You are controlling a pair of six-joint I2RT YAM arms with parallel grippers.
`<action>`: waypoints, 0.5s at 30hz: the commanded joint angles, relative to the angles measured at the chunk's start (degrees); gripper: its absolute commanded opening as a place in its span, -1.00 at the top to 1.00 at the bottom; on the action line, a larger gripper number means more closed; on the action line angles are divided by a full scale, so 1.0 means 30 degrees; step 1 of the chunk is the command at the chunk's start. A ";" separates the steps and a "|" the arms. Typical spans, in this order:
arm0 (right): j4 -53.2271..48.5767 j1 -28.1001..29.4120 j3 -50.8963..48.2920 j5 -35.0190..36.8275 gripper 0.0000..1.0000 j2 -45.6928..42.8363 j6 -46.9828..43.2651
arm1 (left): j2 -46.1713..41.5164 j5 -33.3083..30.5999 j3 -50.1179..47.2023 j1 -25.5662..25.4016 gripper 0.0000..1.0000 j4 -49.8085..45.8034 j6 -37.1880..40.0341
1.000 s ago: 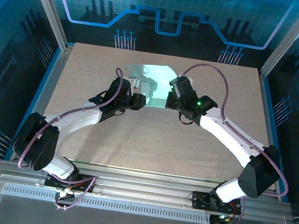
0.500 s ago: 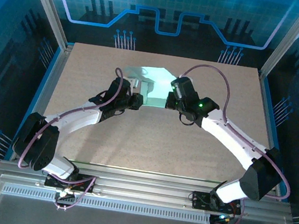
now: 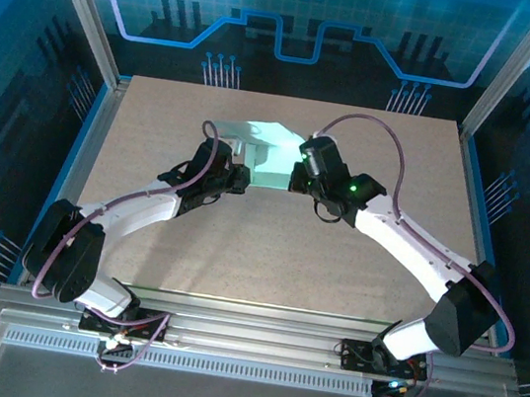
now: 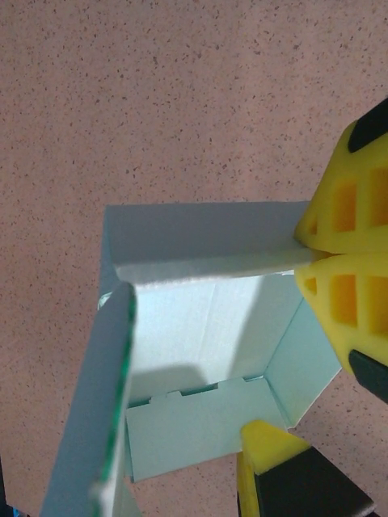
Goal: Fold the paper box
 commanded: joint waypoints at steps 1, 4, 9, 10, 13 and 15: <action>0.1247 0.0777 0.0541 -0.0721 1.00 0.0318 -0.0041 | 0.0197 -0.0401 0.0611 -0.0149 0.62 -0.0600 -0.0686; 0.1337 0.0945 0.0748 -0.0763 1.00 0.0491 -0.0131 | 0.0370 -0.0580 0.0564 -0.0153 0.60 -0.0445 -0.0769; 0.1372 0.0902 0.0684 -0.0749 1.00 0.0330 -0.0224 | 0.0408 -0.0540 0.0410 -0.0153 0.68 -0.0168 -0.0842; 0.1379 0.0911 0.0679 -0.0749 1.00 0.0313 -0.0245 | 0.0420 -0.0528 0.0410 -0.0142 0.72 -0.0118 -0.0813; 0.1425 0.0875 0.0610 -0.0830 1.00 0.0234 -0.0189 | 0.0516 -0.0507 0.0410 -0.0148 0.81 -0.0106 -0.0718; 0.1568 0.0882 0.0539 -0.0893 1.00 0.0097 -0.0129 | 0.0594 -0.0786 0.0436 -0.0153 0.87 -0.0335 -0.0630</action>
